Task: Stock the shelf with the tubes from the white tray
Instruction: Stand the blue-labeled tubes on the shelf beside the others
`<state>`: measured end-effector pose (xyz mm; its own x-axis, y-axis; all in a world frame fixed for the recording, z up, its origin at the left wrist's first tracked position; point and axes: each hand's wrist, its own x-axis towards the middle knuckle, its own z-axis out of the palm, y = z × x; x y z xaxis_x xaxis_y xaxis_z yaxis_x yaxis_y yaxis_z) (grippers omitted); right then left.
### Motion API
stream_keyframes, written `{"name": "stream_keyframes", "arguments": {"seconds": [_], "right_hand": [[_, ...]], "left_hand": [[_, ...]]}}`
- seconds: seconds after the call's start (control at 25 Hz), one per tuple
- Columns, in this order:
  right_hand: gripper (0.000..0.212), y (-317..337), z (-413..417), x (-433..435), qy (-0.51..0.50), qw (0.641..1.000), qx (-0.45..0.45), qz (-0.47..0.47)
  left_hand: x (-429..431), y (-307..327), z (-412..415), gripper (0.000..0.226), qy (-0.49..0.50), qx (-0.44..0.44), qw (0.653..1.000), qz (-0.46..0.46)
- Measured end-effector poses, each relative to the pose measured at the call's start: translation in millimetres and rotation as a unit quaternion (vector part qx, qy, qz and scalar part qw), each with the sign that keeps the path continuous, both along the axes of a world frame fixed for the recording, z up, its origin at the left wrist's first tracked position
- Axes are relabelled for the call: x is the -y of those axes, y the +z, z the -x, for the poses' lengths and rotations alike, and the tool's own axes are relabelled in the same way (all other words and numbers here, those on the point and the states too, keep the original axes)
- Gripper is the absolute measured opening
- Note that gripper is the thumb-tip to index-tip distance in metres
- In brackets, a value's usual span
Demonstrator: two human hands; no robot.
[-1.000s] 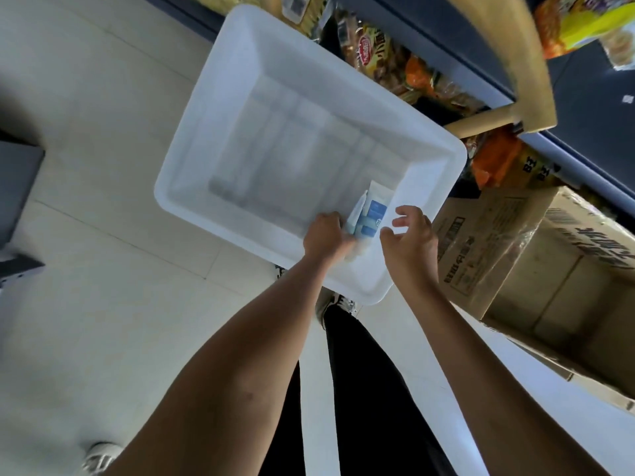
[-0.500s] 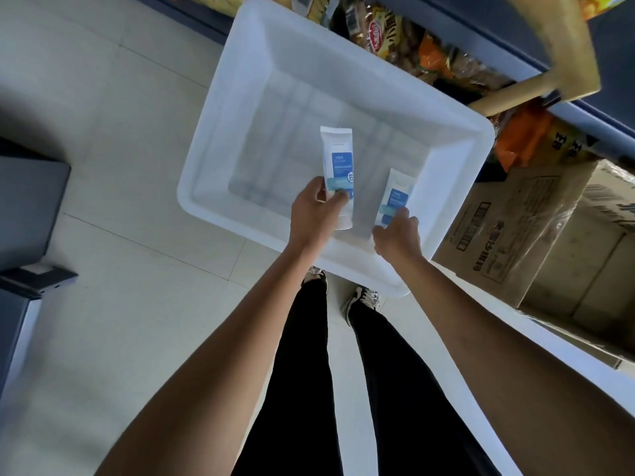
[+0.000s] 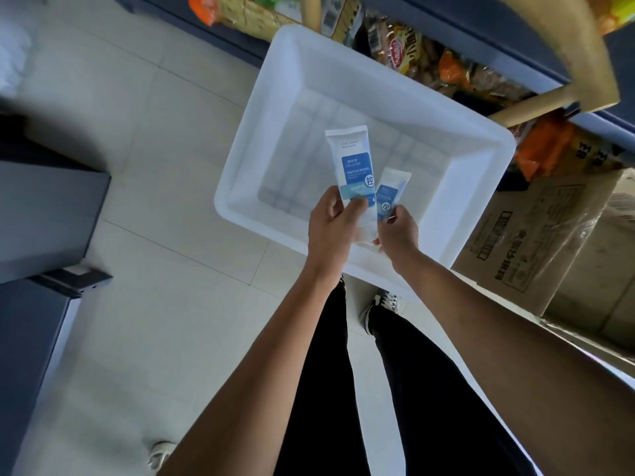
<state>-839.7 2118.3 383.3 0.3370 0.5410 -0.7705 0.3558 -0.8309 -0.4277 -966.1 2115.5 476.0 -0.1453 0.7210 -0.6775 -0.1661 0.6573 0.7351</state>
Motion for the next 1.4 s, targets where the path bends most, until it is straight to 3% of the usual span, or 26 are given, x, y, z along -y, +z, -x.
{"name": "stream_keyframes", "arguments": {"seconds": [0.24,0.44,0.68,0.92,1.16,1.4], "right_hand": [[0.014,116,-23,-4,0.041,0.987,-0.051,-0.145],[0.022,231,-52,-9,0.036,0.969,-0.047,-0.24],[0.031,376,-69,-12,0.016,0.929,-0.094,-0.357],[0.031,483,-104,-20,0.037,0.893,-0.077,-0.442],[0.037,559,-151,-63,0.032,0.852,-0.033,-0.521],[0.034,595,-201,-165,0.042,0.813,0.004,-0.58]], "left_hand": [[-5,84,-8,0.034,0.025,0.025,0.999,-0.038],[-16,173,-14,0.015,0.004,0.047,0.996,-0.082],[-31,295,-24,0.025,-0.047,0.054,0.981,-0.182],[-47,378,-41,0.024,-0.071,0.08,0.96,-0.26],[-75,429,-71,0.03,-0.07,0.088,0.947,-0.301],[-109,459,-110,0.025,-0.059,0.052,0.942,-0.326]]}}
